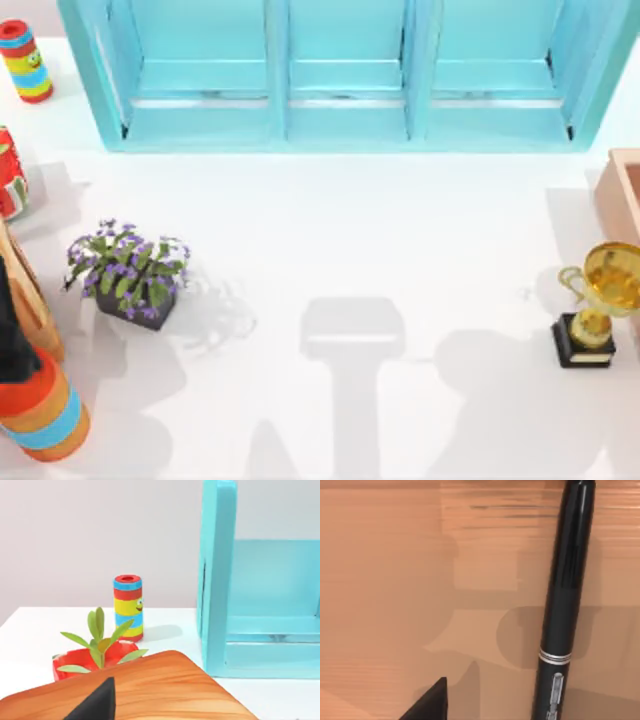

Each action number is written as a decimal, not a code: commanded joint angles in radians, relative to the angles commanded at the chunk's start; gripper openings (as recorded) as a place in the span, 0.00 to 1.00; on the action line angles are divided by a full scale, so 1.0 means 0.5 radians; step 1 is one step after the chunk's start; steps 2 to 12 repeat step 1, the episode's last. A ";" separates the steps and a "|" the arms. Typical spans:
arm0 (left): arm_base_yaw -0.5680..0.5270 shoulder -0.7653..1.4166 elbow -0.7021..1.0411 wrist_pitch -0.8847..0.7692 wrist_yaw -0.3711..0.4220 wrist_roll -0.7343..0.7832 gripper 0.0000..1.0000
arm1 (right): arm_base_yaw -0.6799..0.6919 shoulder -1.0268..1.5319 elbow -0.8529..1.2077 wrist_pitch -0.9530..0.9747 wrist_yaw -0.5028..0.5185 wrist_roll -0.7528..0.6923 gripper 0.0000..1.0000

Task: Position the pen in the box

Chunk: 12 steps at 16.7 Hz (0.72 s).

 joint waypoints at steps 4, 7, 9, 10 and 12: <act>0.000 0.000 0.000 0.000 0.000 0.000 1.00 | 0.000 0.000 0.000 0.000 0.000 0.000 1.00; 0.000 0.000 0.000 0.000 0.000 0.000 1.00 | 0.000 0.000 0.000 0.000 0.000 0.000 1.00; 0.000 0.000 0.000 0.000 0.000 0.000 1.00 | 0.000 0.000 0.000 0.000 0.000 0.000 1.00; 0.000 0.000 0.000 0.000 0.000 0.000 1.00 | 0.000 0.000 0.000 0.000 0.000 0.000 1.00; 0.000 0.000 0.000 0.000 0.000 0.000 1.00 | 0.000 0.000 0.000 0.000 0.000 0.000 1.00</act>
